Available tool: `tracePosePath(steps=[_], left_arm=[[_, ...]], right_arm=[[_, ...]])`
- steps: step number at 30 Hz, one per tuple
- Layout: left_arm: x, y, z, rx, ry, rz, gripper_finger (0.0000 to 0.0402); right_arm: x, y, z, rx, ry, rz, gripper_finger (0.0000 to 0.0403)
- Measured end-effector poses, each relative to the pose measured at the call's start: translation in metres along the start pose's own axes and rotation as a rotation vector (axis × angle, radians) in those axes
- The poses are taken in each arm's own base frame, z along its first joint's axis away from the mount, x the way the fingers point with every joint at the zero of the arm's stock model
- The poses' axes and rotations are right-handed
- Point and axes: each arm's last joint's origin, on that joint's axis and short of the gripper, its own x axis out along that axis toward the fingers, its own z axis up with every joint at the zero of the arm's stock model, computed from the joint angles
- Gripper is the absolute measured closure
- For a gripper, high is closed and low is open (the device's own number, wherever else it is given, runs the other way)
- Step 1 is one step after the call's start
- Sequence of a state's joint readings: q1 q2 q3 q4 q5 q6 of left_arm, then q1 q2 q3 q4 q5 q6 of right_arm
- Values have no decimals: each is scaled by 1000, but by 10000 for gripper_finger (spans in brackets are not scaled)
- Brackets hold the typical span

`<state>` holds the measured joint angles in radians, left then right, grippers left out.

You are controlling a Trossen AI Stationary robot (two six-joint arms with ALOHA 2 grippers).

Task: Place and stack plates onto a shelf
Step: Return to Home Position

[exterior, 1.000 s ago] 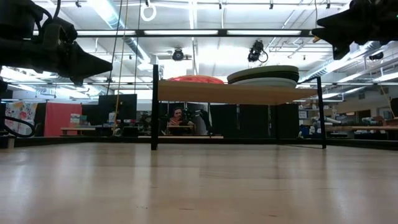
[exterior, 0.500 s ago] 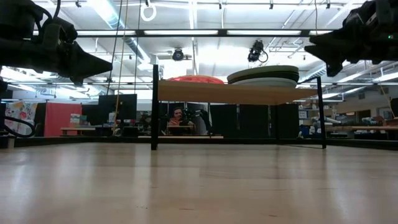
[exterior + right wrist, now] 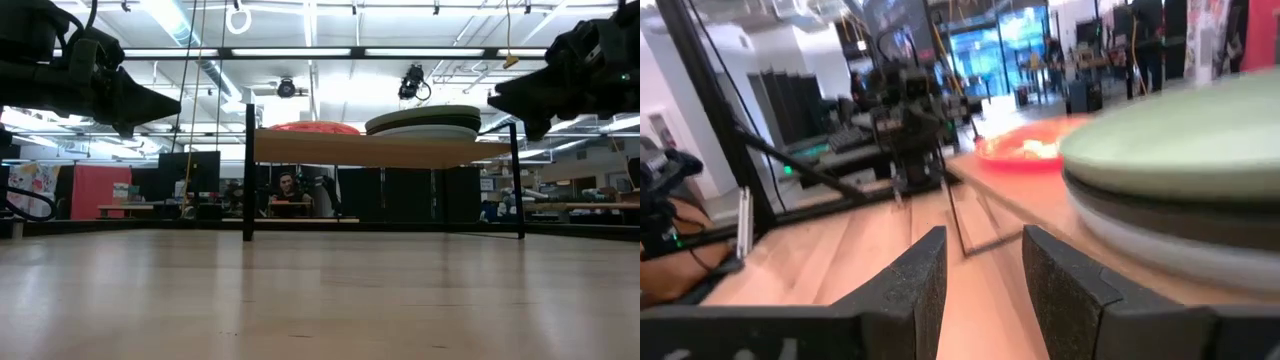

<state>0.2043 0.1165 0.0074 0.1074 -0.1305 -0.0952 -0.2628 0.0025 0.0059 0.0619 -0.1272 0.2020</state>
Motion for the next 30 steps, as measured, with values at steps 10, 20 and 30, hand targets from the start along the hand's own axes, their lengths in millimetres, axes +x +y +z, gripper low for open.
tracePosePath(steps=[10, 20, 30], left_arm=[[0, 0, -2, 10, 16, 1, 351], [0, 0, -5, 17, 52, 4, 351], [0, 0, -5, 20, 55, 3, 351]], right_arm=[[1, -1, -3, 2, 35, -19, 263], [1, -1, -3, 2, 35, -19, 263], [1, -1, -3, 2, 35, -19, 263]])
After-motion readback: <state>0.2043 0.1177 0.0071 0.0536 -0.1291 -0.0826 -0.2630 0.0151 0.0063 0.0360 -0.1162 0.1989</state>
